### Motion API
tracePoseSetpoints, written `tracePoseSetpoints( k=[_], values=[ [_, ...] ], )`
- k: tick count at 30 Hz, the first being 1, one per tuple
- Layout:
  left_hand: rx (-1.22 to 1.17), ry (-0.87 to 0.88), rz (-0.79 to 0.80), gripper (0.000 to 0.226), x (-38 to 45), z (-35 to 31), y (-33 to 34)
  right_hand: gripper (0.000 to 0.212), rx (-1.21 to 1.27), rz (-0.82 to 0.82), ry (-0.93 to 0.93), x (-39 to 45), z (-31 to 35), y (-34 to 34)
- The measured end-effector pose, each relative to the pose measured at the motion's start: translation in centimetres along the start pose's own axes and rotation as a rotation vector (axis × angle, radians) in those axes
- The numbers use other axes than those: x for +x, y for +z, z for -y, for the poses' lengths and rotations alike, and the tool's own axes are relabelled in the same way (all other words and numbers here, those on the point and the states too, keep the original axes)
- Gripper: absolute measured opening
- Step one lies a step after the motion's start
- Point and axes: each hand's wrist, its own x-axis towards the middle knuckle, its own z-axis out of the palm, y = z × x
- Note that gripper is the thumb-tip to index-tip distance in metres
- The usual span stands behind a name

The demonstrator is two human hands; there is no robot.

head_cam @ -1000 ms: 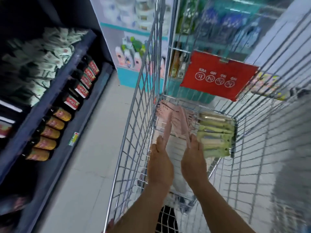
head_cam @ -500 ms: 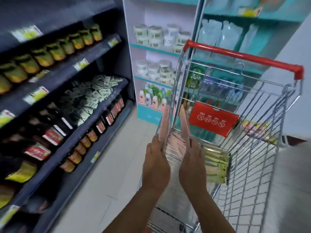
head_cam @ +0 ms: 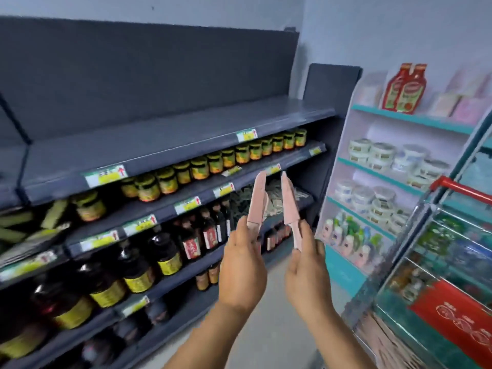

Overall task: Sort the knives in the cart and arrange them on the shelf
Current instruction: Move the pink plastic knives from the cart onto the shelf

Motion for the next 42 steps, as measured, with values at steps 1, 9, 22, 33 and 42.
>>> tracePoseSetpoints(
  k=[1, 9, 22, 33, 42],
  values=[
    [0.010, -0.028, -0.028, 0.041, 0.6, 0.7, -1.5, 0.059, 0.009, 0.023, -0.031, 0.5, 1.4, 1.1],
    [0.080, -0.078, -0.216, 0.063, 5.3, 6.8, -14.2, 0.057, 0.052, 0.187, -0.218, 3.5, 13.8, 10.5],
    [0.168, -0.161, -0.259, 0.046, 16.6, 19.4, -28.9, 0.054, 0.010, 0.271, -0.359, 9.0, 30.2, 24.7],
    [0.307, -0.485, -0.106, 0.058, 25.8, 26.2, -32.5, 0.054, -0.183, 0.405, -0.394, 17.5, 36.2, 33.7],
    [0.426, -0.640, -0.048, 0.071, 30.9, 30.8, -31.2, 0.056, -0.379, 0.591, -0.424, 23.1, 37.7, 40.4]
  ],
)
